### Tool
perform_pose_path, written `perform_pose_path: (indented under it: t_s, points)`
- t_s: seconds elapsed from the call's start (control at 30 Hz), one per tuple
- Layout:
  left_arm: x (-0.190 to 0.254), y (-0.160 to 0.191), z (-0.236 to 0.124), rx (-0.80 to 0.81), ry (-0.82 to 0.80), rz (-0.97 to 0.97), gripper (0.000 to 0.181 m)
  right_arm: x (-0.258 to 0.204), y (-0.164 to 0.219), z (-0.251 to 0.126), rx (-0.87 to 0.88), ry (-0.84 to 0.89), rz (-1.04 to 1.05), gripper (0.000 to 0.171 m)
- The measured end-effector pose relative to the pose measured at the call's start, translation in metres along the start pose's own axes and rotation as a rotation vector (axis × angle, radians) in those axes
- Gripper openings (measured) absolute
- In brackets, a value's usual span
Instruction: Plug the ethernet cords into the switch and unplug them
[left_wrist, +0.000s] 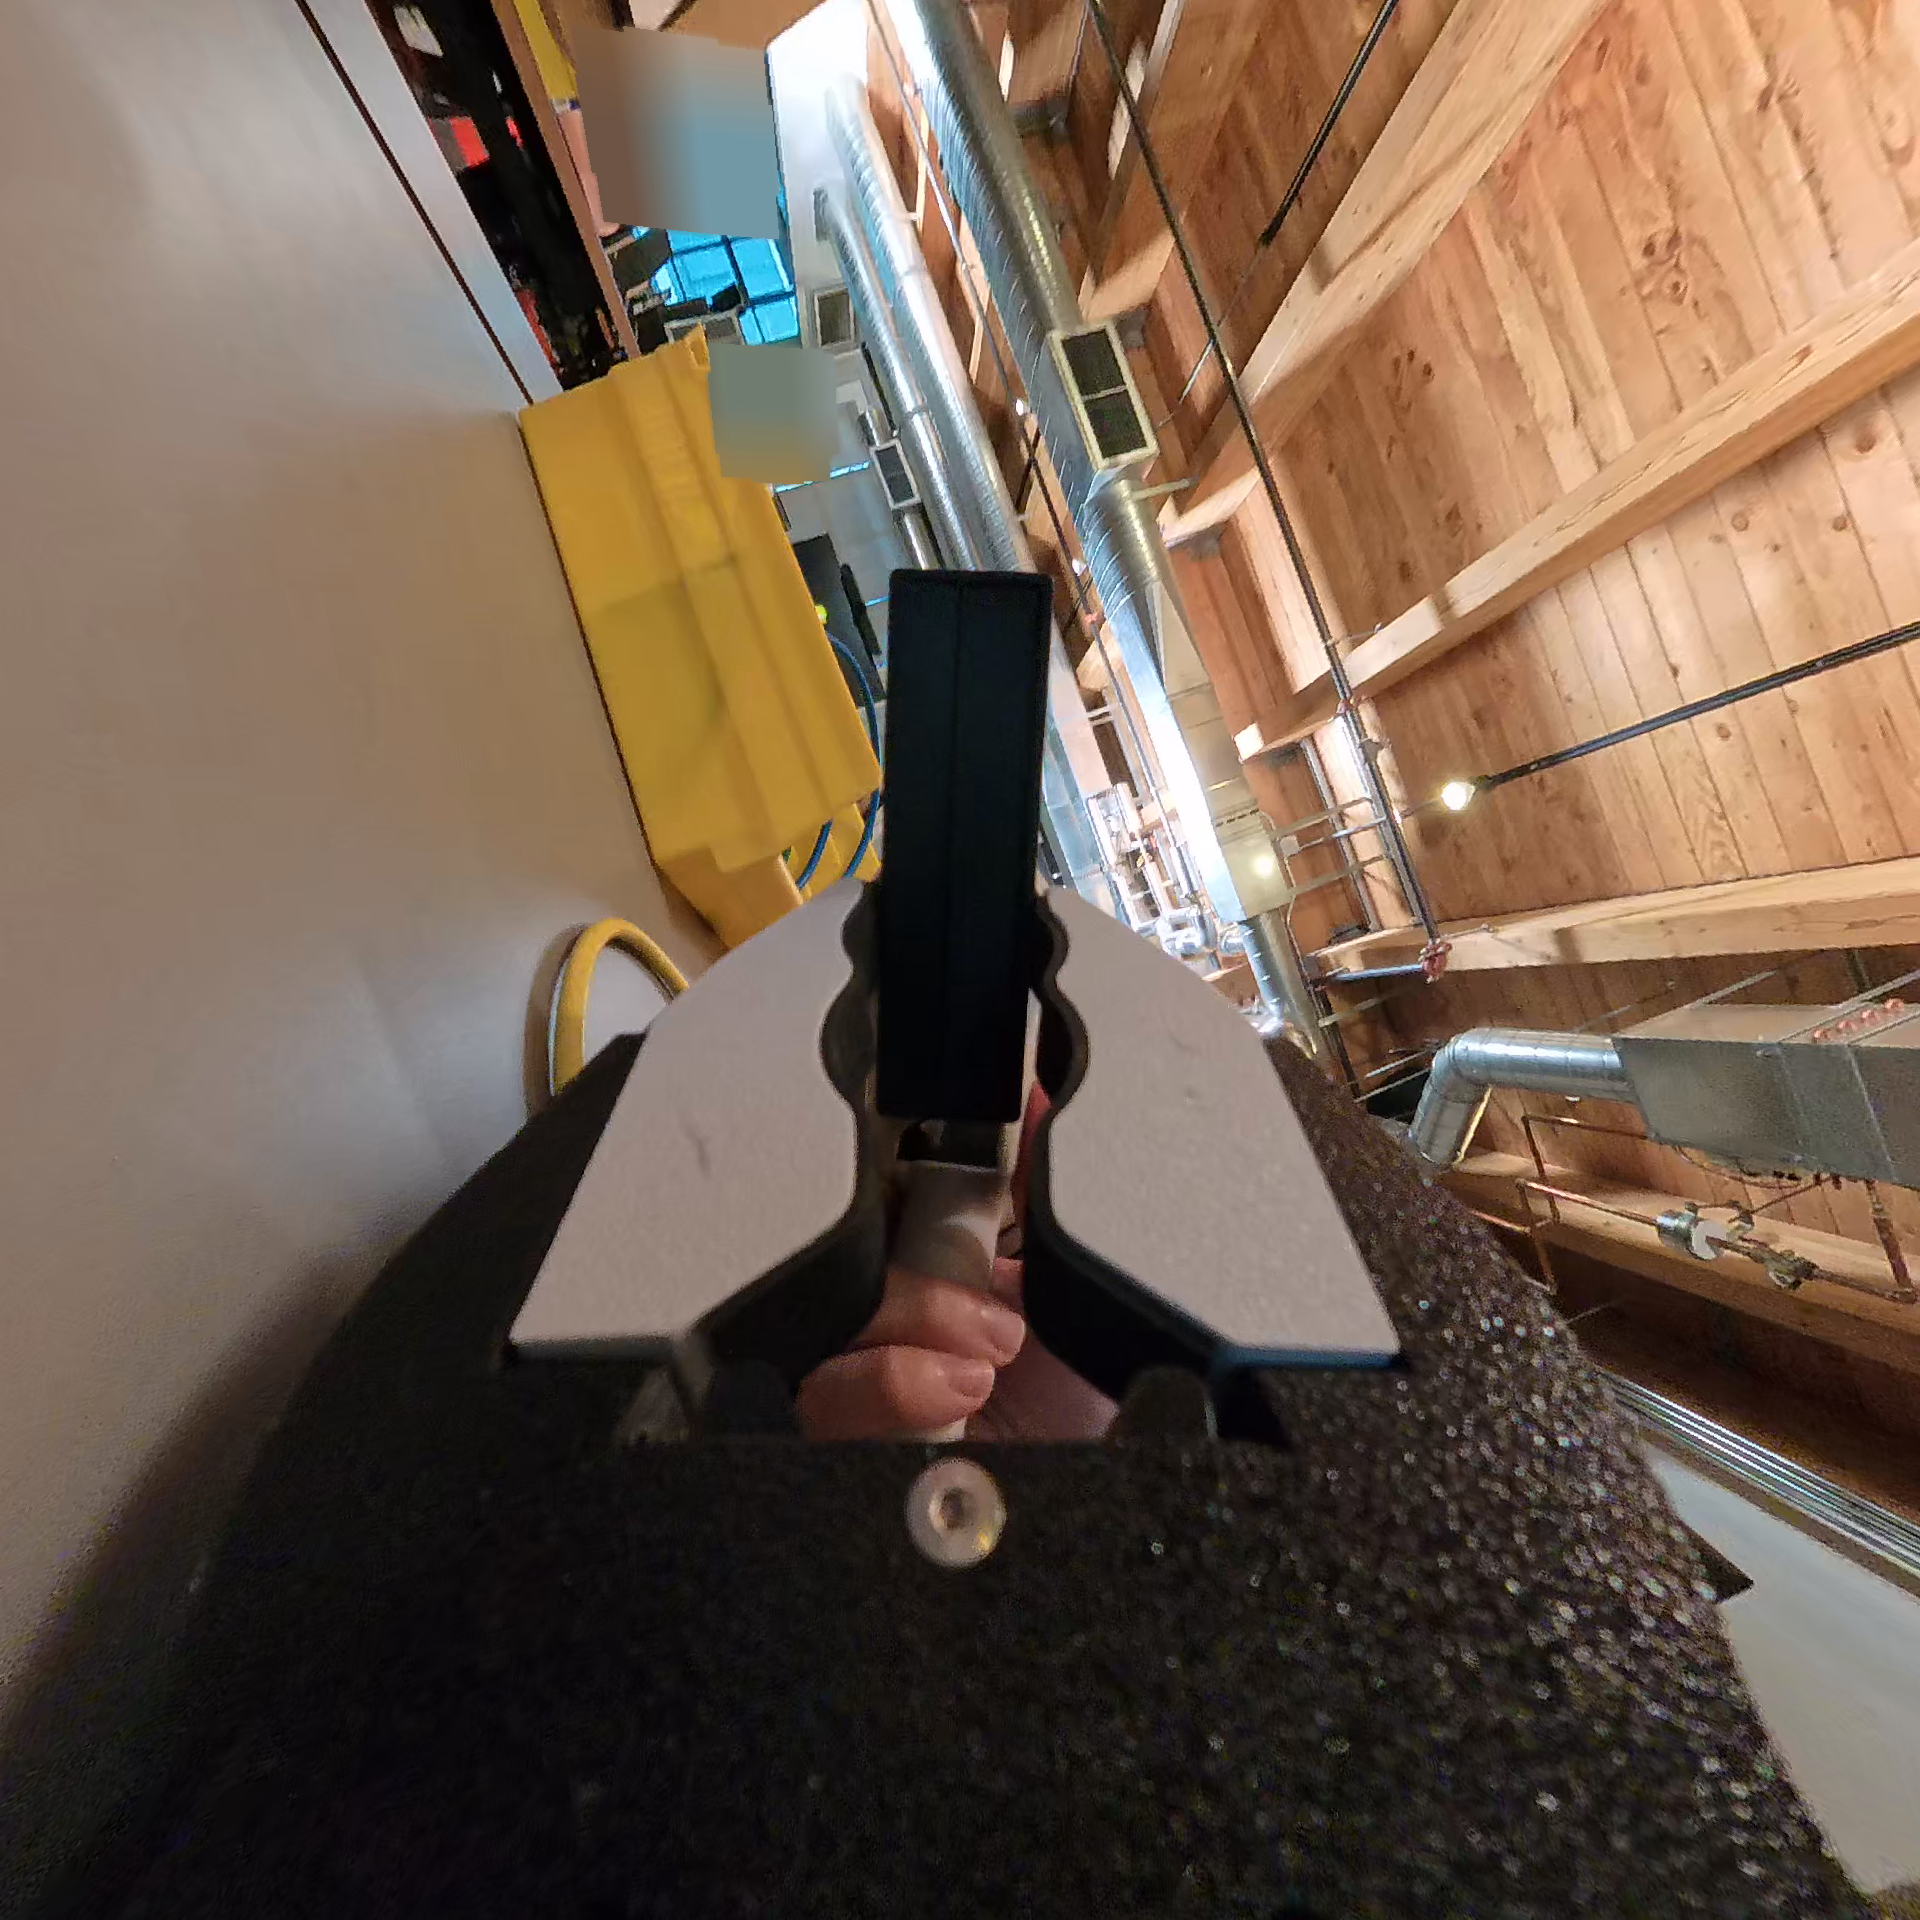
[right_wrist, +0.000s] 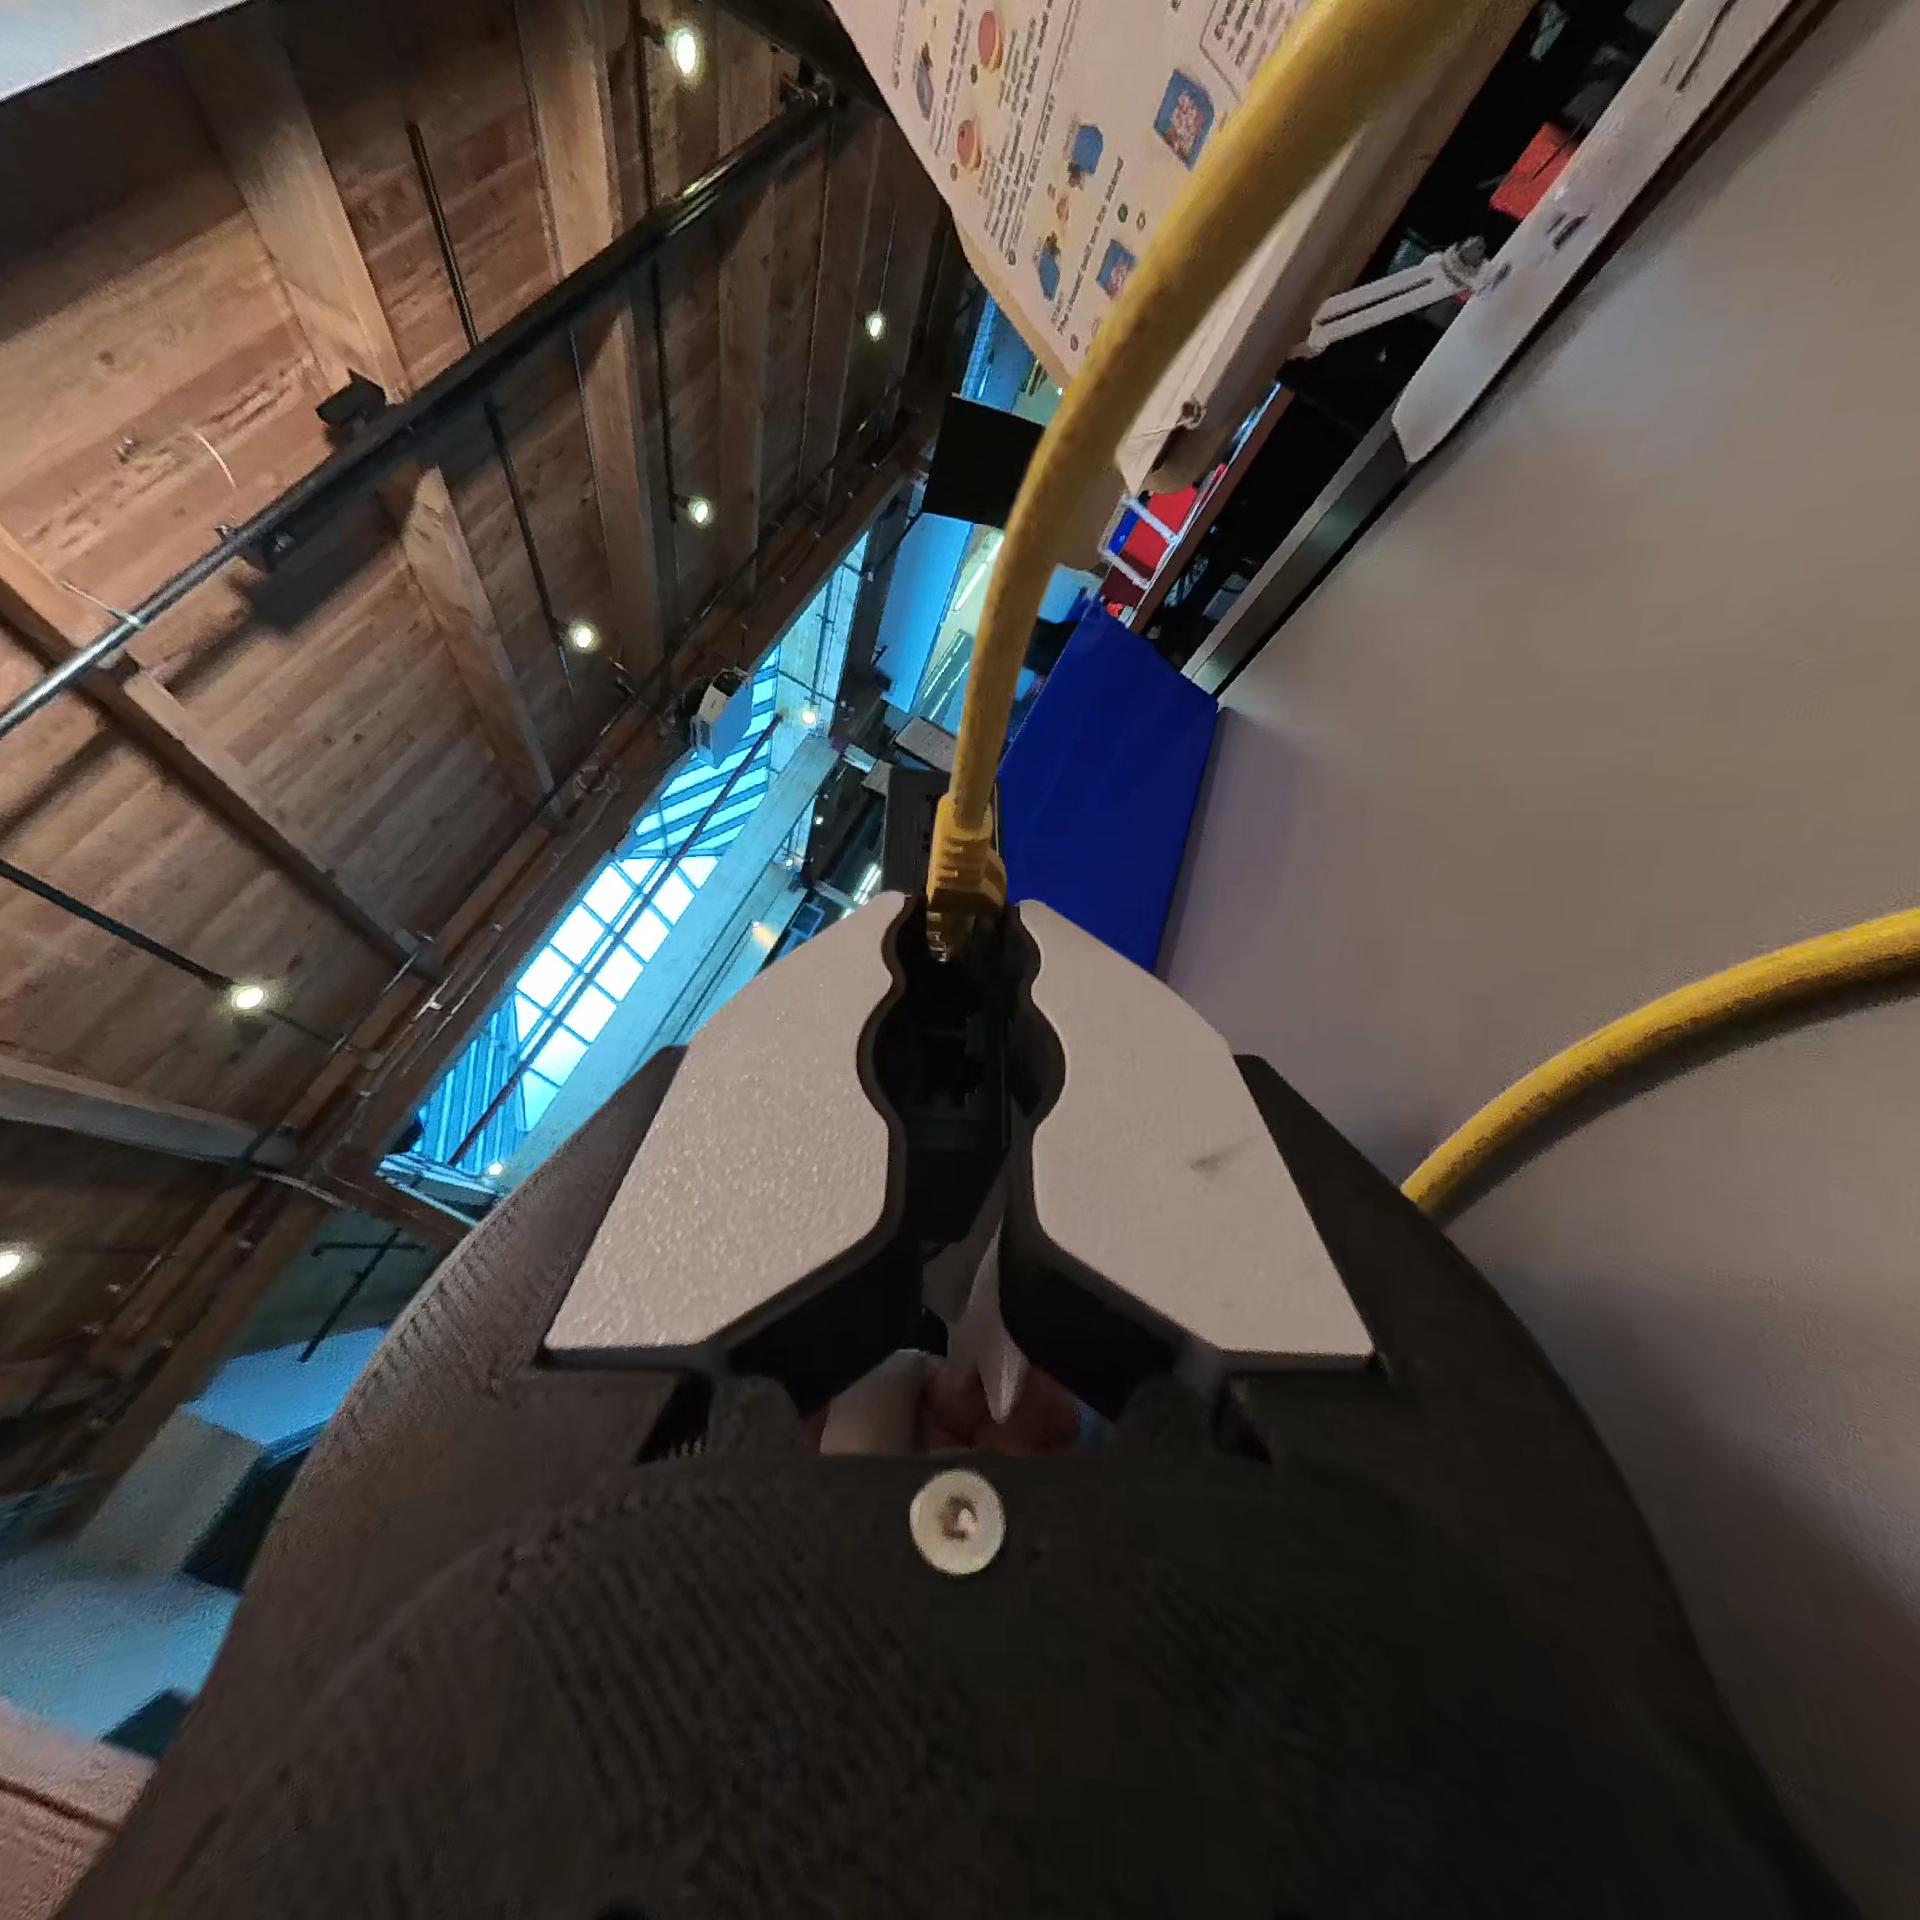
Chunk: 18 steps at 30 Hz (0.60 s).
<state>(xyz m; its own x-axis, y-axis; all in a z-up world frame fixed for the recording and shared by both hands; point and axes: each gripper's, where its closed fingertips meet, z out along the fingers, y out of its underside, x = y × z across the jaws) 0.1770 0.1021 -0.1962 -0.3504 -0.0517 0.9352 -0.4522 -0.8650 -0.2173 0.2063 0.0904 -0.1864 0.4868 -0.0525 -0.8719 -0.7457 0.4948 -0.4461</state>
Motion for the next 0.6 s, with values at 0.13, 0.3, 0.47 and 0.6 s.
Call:
perform_pose_path:
  t_s: [0.13,0.3,0.47,0.6]
  points:
    - [0.001,-0.008,-0.003,0.047,0.012,0.015,0.026,-0.003,0.002,0.01,-0.034,-0.018,-0.027,0.014]
    - [0.011,-0.015,-0.005,0.08,0.082,0.037,0.027,-0.017,0.002,0.017,-0.087,-0.032,-0.172,0.014]
    - [0.019,-0.013,-0.004,0.044,0.138,0.067,0.027,-0.024,0.0,0.016,-0.131,-0.078,-0.174,0.014]
    - [0.017,-0.011,-0.003,-0.013,0.108,0.126,0.027,-0.023,0.001,0.01,-0.105,-0.102,-0.109,0.014]
